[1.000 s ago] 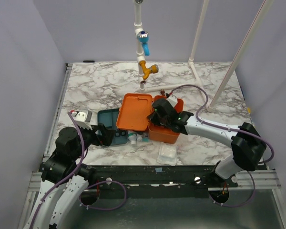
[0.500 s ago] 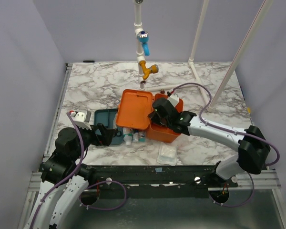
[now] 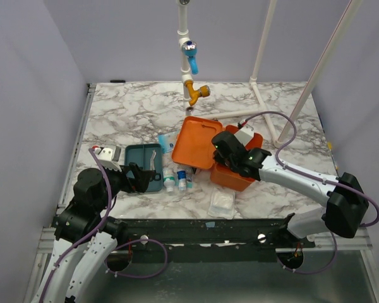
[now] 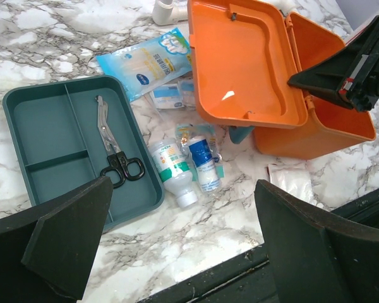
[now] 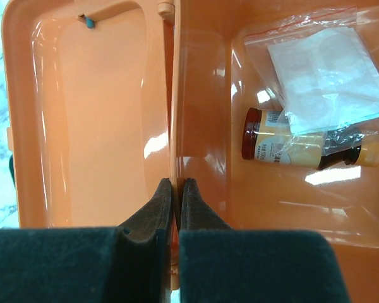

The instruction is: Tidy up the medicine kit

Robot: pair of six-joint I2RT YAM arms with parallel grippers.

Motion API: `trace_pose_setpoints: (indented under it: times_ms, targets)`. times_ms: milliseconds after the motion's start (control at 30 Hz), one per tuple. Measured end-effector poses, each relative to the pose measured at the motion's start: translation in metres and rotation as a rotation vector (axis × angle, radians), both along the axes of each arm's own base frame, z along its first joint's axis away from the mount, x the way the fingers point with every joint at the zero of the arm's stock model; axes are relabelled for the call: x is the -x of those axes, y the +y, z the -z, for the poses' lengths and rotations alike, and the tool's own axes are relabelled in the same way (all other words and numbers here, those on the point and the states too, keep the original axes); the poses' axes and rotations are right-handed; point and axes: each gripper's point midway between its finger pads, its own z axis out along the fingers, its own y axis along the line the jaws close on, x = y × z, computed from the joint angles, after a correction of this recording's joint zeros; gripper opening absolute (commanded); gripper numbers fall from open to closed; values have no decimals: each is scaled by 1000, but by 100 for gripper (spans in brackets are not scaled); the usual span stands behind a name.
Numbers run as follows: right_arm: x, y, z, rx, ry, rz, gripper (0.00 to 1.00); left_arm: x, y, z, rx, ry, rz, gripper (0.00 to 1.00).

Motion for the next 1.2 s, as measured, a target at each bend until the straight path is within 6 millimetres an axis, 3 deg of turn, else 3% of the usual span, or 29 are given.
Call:
trace_pose_setpoints:
  times_ms: [300, 600, 833, 1100, 1200]
  targets:
    - [-14, -48, -7, 10, -18, 142, 1, 0, 0, 0, -1, 2, 0, 98]
    - [-32, -76, -13, -34, -43, 297, 1, -1, 0, 1, -2, 5, 0, 98]
    - [-51, -91, -9, -74, -56, 446, 1, -1, 0, 1, -2, 6, 0, 99]
    - [-87, -86, -1, -86, -56, 581, 1, -1, -1, 2, -4, 10, 0, 99]
    - [-98, -84, 2, -80, -44, 623, 11, -1, -1, 2, -4, 12, 0, 98]
